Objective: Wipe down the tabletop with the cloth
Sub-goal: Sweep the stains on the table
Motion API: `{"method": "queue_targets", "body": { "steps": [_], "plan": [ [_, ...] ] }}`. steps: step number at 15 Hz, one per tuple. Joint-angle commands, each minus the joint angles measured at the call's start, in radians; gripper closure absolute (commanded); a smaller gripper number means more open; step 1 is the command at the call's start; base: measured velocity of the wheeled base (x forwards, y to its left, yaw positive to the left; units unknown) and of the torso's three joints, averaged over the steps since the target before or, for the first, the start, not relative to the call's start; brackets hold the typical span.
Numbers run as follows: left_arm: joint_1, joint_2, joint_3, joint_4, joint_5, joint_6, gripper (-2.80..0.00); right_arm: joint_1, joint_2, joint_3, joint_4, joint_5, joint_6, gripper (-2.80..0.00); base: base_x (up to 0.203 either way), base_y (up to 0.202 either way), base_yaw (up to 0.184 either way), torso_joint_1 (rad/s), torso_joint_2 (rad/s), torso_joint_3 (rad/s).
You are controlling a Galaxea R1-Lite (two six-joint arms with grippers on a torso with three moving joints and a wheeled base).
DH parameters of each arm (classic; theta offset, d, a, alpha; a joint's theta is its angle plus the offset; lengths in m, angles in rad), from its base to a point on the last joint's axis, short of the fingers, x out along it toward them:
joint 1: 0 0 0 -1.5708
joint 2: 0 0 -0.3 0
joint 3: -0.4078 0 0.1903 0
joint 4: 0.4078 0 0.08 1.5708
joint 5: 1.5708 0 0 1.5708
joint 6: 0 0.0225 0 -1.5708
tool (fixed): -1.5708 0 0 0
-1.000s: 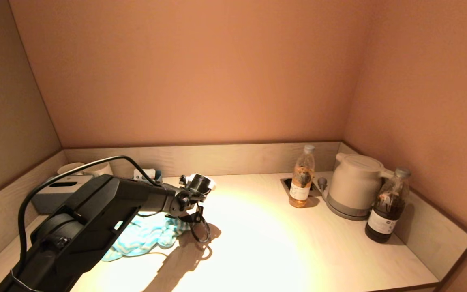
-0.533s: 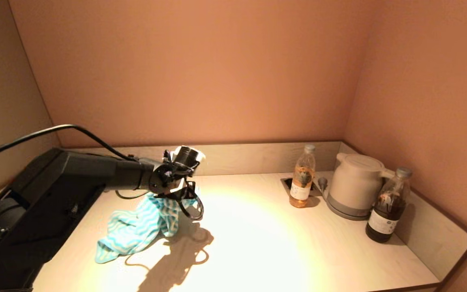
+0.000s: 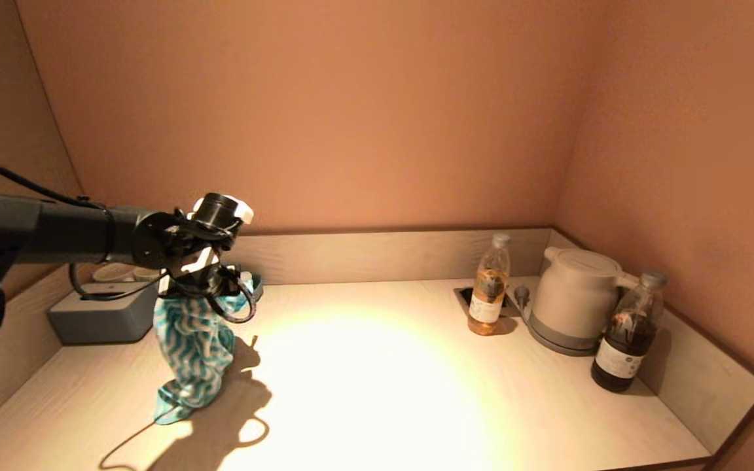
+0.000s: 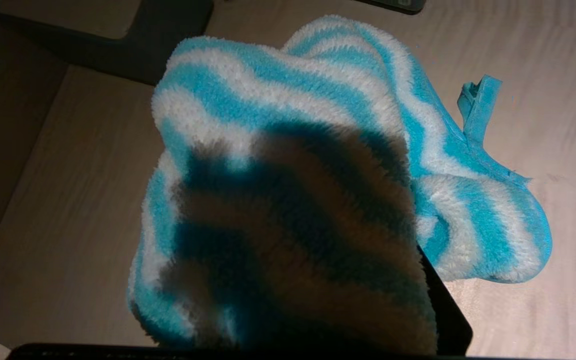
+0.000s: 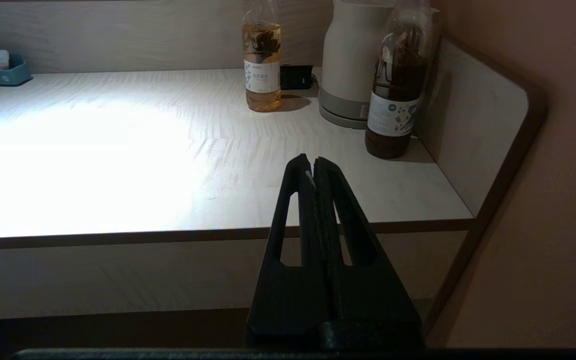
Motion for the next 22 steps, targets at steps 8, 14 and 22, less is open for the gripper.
{"method": "queue_targets", "body": {
  "steps": [8, 14, 22],
  "plan": [
    [0.256, 0.027, 0.248, 0.037, 0.0, 0.022, 0.0, 0.0, 0.0, 0.0, 0.0, 0.0, 0.001, 0.0, 0.0, 0.0, 0.0, 0.0, 0.0, 0.0],
    [0.239, 0.169, 0.286, 0.035, -0.008, 0.013, 0.0, 0.0, 0.0, 0.0, 0.0, 0.0, 0.0, 0.0, 0.0, 0.0, 0.0, 0.0, 0.0, 0.0],
    [-0.076, 0.242, 0.201, 0.034, -0.096, -0.045, 0.0, 0.0, 0.0, 0.0, 0.0, 0.0, 0.001, 0.0, 0.0, 0.0, 0.0, 0.0, 0.0, 0.0]
  ]
}}
